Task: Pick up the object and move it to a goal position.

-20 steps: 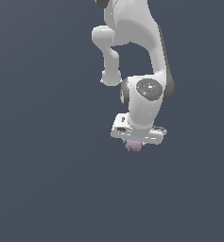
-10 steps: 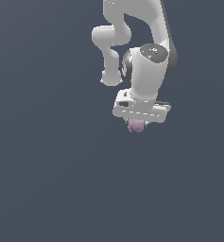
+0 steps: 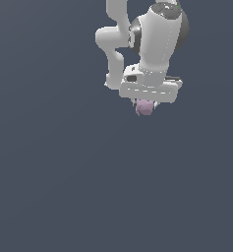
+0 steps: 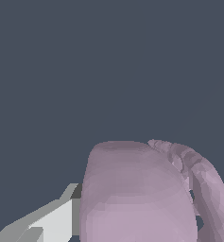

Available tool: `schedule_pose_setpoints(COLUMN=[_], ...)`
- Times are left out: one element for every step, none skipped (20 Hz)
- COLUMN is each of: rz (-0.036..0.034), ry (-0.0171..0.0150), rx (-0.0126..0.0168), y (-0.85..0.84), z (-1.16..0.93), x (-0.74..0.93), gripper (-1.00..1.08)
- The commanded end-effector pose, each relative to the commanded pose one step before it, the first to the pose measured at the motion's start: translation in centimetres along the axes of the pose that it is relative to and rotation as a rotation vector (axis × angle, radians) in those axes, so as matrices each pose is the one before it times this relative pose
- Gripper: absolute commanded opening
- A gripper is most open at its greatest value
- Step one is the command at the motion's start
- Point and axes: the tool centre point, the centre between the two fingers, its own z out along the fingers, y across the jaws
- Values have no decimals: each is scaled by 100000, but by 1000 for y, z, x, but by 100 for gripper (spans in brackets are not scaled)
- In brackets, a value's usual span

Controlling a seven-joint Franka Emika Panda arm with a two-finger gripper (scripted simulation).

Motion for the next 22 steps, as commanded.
schedule_pose_setpoints(rz=[16, 16, 0, 0, 0, 0, 0, 0, 0, 0, 0, 0, 0, 0, 14, 0, 0, 0, 0, 0, 0, 0], ry=[24, 18, 0, 0, 0, 0, 0, 0, 0, 0, 0, 0, 0, 0, -36, 0, 0, 0, 0, 0, 0, 0], rx=[-10, -65, 0, 0, 0, 0, 0, 0, 0, 0, 0, 0, 0, 0, 57, 0, 0, 0, 0, 0, 0, 0], y=[111, 21, 30, 27, 23, 18, 14, 11, 9, 8, 6, 5, 3, 1, 24, -4, -7, -10, -13, -16, -17, -6], z=[-1775, -659, -632, -601, -573, -545, -515, -484, -450, -413, -375, -337, -298, -259, -216, -181, -142, -103, -64, -25, 11, 10], x=[-1554, -563, -532, -504, -474, -444, -414, -385, -356, -326, -296, -264, -232, -199, -150, -132, -98, -63, -28, 7, 35, 17], gripper=[-100, -100, -100, -100, -100, -100, -100, -100, -100, -100, -100, -100, -100, -100, -100, -100, -100, -100, -100, -100, -100, -100])
